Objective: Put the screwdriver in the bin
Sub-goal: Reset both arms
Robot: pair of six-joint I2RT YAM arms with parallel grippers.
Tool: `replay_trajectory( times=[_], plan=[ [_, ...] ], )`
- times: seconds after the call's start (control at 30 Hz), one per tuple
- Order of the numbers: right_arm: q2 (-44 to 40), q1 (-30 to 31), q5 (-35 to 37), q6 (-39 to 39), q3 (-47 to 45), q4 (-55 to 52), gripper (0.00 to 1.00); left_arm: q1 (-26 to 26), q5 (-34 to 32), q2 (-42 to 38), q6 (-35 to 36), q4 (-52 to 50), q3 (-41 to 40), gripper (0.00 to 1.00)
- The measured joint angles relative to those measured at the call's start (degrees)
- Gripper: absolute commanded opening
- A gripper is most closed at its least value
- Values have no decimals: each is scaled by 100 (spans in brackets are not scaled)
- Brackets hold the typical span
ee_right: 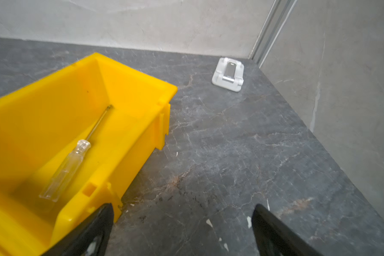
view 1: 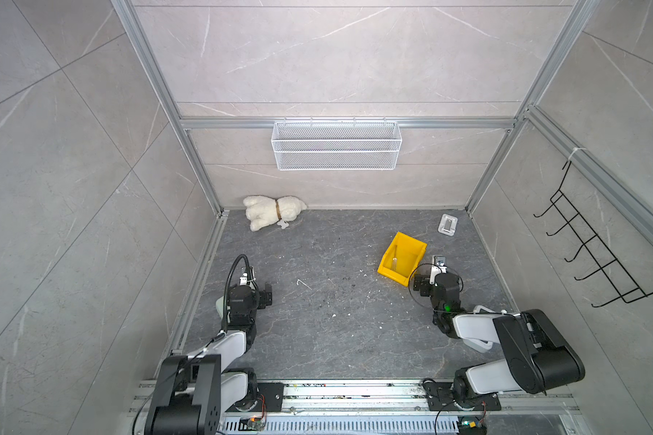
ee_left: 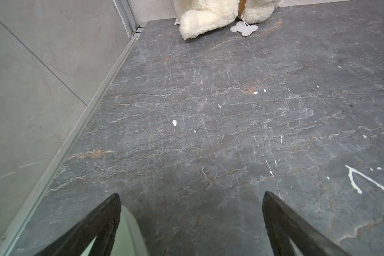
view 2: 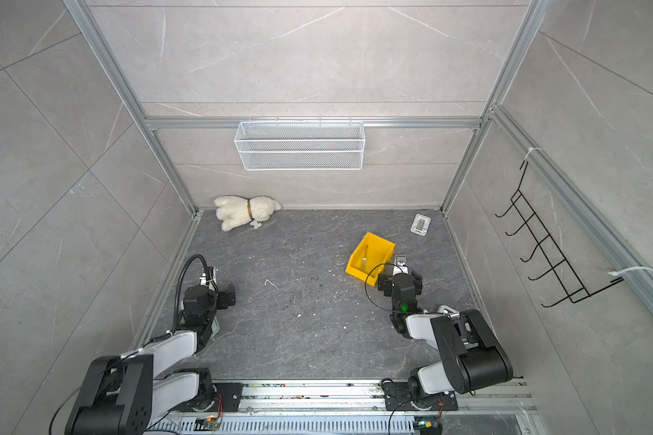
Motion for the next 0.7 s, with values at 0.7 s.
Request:
replay_trajectory(
  times=[0.7],
  plan=[
    [363,-238,-557,4,249,505,99,374,450,1657,-363,951,719,100]
  ],
)
